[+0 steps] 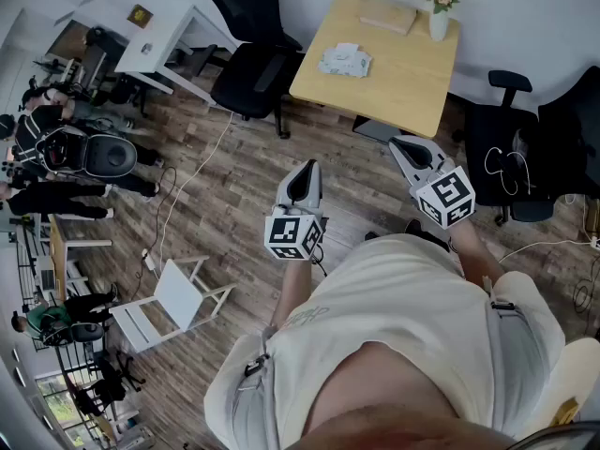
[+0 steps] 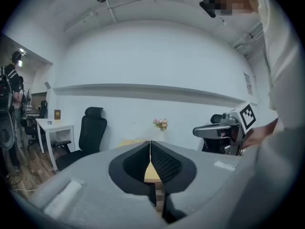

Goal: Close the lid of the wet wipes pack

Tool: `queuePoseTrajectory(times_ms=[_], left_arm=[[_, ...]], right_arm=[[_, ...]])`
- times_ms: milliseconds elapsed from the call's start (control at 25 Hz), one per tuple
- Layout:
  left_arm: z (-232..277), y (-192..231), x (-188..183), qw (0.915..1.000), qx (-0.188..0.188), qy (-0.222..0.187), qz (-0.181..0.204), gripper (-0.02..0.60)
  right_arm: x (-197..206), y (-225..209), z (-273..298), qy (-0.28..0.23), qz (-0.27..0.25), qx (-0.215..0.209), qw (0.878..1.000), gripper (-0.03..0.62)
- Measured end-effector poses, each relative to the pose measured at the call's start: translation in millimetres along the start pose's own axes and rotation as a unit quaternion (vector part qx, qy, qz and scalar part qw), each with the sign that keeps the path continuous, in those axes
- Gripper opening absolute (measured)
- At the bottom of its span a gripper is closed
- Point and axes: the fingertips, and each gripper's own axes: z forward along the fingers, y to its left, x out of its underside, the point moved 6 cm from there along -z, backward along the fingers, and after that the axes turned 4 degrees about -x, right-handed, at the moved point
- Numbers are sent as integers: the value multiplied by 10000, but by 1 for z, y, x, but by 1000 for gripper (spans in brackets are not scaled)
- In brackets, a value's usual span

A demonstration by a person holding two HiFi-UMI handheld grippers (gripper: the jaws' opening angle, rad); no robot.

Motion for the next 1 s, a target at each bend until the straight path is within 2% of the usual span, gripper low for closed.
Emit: queuePoseTrajectory(times_ms=[360, 600, 800, 1000], left_arm=[[-1, 25, -1, 9995, 142, 94, 256, 17], [-13, 46, 21, 9995, 172, 236, 154, 17], [-14, 56, 38, 9990, 217, 392, -45, 17], [1, 64, 52, 9987, 114, 469, -182, 17]], right_arm=[[-1, 7, 29, -9, 81, 70, 9999, 0], [6, 26, 46, 15, 142, 185, 9997, 0], [19, 40, 55, 273, 226, 133, 9993, 0], [29, 25, 69, 491, 143, 46, 9987, 0]])
